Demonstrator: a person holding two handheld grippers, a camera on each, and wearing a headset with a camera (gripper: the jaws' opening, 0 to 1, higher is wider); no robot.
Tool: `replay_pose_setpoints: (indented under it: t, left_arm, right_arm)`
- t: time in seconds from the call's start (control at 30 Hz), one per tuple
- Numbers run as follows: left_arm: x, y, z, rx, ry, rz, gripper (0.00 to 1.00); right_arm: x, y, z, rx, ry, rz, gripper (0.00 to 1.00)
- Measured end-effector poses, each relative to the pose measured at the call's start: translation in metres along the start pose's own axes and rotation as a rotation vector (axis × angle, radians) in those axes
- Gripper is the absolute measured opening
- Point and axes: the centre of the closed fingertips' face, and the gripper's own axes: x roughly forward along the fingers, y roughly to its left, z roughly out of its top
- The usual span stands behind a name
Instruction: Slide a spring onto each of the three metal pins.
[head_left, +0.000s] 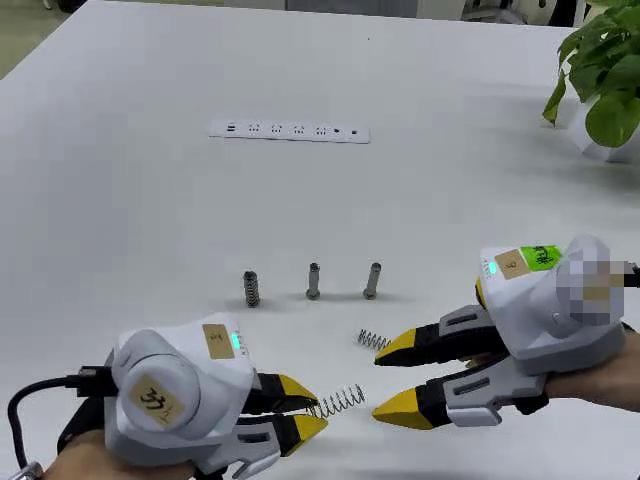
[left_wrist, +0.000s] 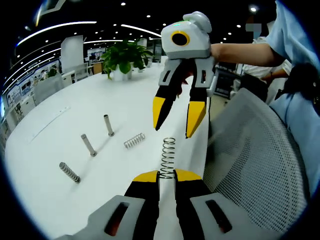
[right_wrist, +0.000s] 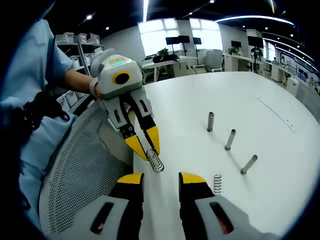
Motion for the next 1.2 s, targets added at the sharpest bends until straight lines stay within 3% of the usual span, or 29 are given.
replay_pose_setpoints:
  t: [0.27, 0.53, 0.9, 1.2]
  left_arm:
    - [0.0, 0.0, 0.003, 0.018, -0.017, -0.01, 0.1]
    - [0.001, -0.006, 0.014, 0.036, -0.035, -0.021, 0.1]
    - [0.0, -0.009, 0.018, 0.038, -0.037, -0.03, 0.1]
    - [0.003, -0.007, 0.023, 0.037, -0.033, -0.03, 0.1]
  right_arm:
    - [0.003, 0.007, 0.004, -0.001, 0.011, 0.042, 0.2]
    - [0.004, 0.008, 0.006, -0.004, 0.025, 0.065, 0.15]
    - [0.005, 0.01, 0.007, -0.012, 0.033, 0.069, 0.12]
    - [0.0, 0.007, 0.013, -0.062, 0.077, 0.042, 0.12]
